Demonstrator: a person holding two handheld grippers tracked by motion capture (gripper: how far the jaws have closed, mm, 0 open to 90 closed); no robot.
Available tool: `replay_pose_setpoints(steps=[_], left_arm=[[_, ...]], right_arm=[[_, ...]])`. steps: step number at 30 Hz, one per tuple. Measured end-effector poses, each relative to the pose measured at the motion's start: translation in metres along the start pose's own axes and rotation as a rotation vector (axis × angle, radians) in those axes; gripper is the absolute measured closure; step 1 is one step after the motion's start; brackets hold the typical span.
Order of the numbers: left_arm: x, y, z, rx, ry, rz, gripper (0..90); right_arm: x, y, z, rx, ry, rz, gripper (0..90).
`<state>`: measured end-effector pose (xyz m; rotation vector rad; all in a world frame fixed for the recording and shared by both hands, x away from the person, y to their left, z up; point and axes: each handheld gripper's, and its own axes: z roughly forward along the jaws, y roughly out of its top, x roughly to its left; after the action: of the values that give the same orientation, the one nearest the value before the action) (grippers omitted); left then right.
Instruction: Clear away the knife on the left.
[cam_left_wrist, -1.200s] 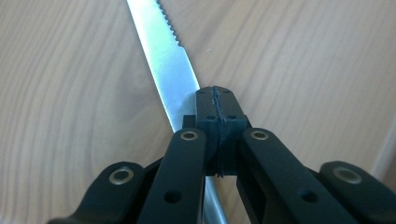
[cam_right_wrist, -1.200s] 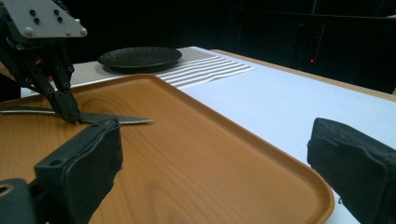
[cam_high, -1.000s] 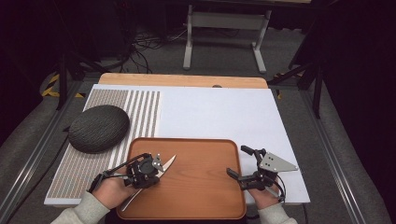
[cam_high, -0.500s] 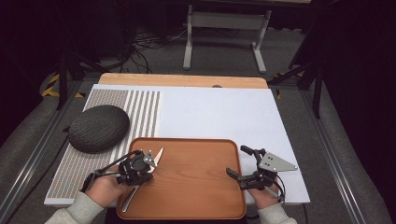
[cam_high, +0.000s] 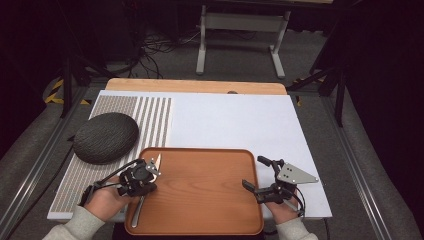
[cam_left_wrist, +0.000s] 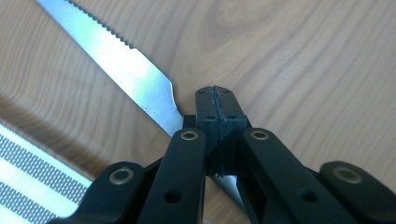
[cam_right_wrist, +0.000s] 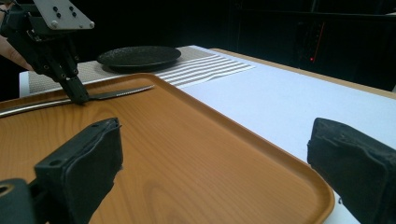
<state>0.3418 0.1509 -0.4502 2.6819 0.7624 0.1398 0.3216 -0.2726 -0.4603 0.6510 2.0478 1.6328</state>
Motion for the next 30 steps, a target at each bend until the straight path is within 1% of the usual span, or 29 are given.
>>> replay_pose_setpoints(steps=[2,3,8,12,17,24,26,27,28,29,30], left_arm=[[0.002,-0.001,0.0,-0.007,-0.002,-0.001,89.9],[0.003,-0.002,-0.001,-0.003,-0.003,-0.001,89.9],[0.005,-0.005,-0.001,-0.007,-0.003,-0.029,89.9],[0.007,-0.007,-0.002,-0.007,-0.001,-0.028,89.9],[0.008,-0.008,-0.002,-0.006,-0.003,-0.042,89.9],[0.01,-0.01,-0.003,-0.009,-0.008,-0.043,89.8],[0.009,-0.01,-0.003,-0.012,-0.009,-0.048,88.4],[0.01,-0.011,-0.004,-0.03,-0.021,-0.051,83.0],[0.01,-0.011,-0.008,-0.069,-0.042,-0.052,79.8],[0.01,-0.012,-0.01,-0.098,-0.042,-0.043,76.2],[0.01,-0.012,-0.013,-0.126,-0.03,-0.02,70.0]], right_arm=[[0.0,0.0,0.0,0.002,-0.001,-0.001,3.8],[0.0,0.0,0.0,0.003,-0.001,-0.001,3.8],[0.0,0.0,0.0,0.003,-0.001,-0.002,3.8],[0.0,0.0,0.0,0.004,-0.001,-0.003,3.8],[0.0,0.0,0.0,0.004,0.0,-0.003,3.8],[0.0,0.0,0.0,0.004,0.001,-0.004,3.8],[0.0,0.0,0.0,0.004,0.001,-0.004,3.8],[0.001,0.0,0.0,0.004,0.001,-0.005,3.8],[0.001,0.0,0.0,0.005,0.001,-0.005,3.8],[0.001,0.0,0.0,0.005,0.001,-0.005,3.9],[0.001,0.0,0.0,0.004,0.001,-0.005,3.8]])
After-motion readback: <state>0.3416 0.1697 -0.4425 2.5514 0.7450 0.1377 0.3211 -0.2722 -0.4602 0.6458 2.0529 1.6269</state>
